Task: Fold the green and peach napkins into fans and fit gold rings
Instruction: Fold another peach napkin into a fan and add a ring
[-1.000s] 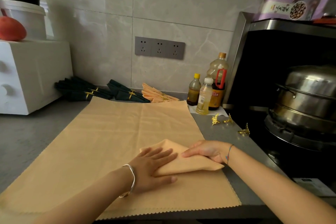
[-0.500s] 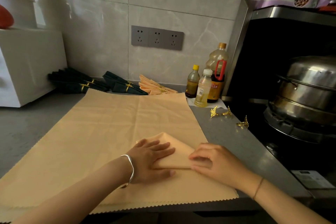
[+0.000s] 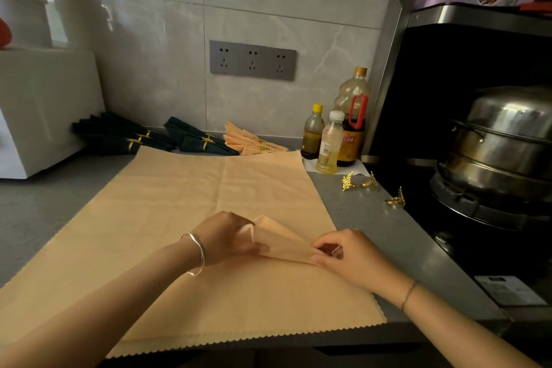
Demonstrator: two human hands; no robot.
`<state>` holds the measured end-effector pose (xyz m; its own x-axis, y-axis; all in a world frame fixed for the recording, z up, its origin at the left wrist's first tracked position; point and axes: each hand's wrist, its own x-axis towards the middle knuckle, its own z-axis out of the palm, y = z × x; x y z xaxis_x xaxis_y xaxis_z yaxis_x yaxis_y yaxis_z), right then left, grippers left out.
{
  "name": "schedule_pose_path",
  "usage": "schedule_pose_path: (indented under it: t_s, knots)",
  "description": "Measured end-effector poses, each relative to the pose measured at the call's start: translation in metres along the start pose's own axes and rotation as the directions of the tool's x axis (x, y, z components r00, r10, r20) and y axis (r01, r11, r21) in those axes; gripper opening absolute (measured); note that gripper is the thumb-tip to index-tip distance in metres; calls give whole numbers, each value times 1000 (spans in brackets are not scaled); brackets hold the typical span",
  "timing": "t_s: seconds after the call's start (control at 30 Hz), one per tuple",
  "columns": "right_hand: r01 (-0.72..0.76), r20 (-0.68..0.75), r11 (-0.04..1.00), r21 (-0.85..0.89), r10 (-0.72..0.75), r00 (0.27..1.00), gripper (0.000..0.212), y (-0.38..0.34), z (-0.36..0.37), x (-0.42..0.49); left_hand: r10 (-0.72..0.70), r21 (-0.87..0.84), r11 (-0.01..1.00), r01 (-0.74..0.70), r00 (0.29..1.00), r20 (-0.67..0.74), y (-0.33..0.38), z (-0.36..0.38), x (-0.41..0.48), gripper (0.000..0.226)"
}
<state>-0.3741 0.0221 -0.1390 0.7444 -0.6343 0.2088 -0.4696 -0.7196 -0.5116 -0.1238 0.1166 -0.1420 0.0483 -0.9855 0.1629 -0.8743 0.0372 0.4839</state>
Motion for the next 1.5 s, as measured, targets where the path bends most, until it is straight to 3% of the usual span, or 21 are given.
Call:
schedule_pose_path:
  t_s: [0.07, 0.17, 0.43, 0.63, 0.7, 0.77, 0.83, 0.9, 1.03, 1.1, 1.2, 1.23, 1.3, 1.4, 1.5]
  knots:
    - [-91, 24, 989, 118, 89, 996, 12, 2, -2, 5, -57, -81, 995, 53, 997, -55, 0, 0, 9, 49]
    - [-193, 66, 953, 236, 182, 981, 18, 2, -4, 14, -136, -123, 984, 129, 989, -51, 2, -2, 25, 46]
    - [-378, 194, 877, 298, 332, 923, 22, 1, -11, 27, -297, -183, 942, 281, 952, -68, -4, 6, 41, 47]
    - [-339, 167, 925, 173, 312, 935, 21, 2, -8, 34, -334, 80, 934, 349, 929, -159, 10, 0, 38, 39]
    - [-331, 171, 934, 134, 307, 936, 23, 3, -8, 35, -269, 139, 942, 304, 937, -225, 15, -2, 35, 41]
    - [-345, 182, 932, 108, 322, 929, 26, 2, -9, 36, -49, 203, 972, 114, 953, -300, 16, -1, 33, 39]
    - [-357, 188, 931, 70, 339, 922, 28, -1, -10, 38, 183, 265, 958, -112, 948, -260, 18, 1, 30, 37]
    - [-356, 176, 935, 0, 350, 920, 30, -4, -11, 40, 326, 299, 915, -270, 932, -158, 22, 8, 29, 37]
    - [-379, 193, 925, -14, 374, 907, 30, -6, -15, 40, 362, 319, 891, -324, 930, -68, 32, 18, 26, 56]
    - [-444, 238, 879, 176, 400, 885, 31, -2, -16, 38, 347, 346, 886, -308, 936, -53, 33, 22, 26, 63]
    - [-514, 318, 671, 535, 403, 858, 30, 9, -18, 33, 337, 355, 890, -287, 938, -86, 36, 27, 31, 60]
    - [-522, 340, 607, 599, 397, 852, 30, 13, -20, 31, 339, 353, 890, -288, 936, -91, 38, 28, 35, 55]
    - [-535, 349, 577, 617, 408, 843, 31, 21, -24, 28, 329, 376, 881, -287, 943, -51, 44, 28, 44, 46]
    - [-481, 180, 701, 526, 461, 869, 19, 34, -32, 23, 272, 425, 870, -252, 962, 15, 55, 22, 58, 42]
    - [-330, -172, 805, 494, 462, 870, 17, 62, -46, 23, 211, 489, 849, -201, 977, 36, 64, 16, 70, 40]
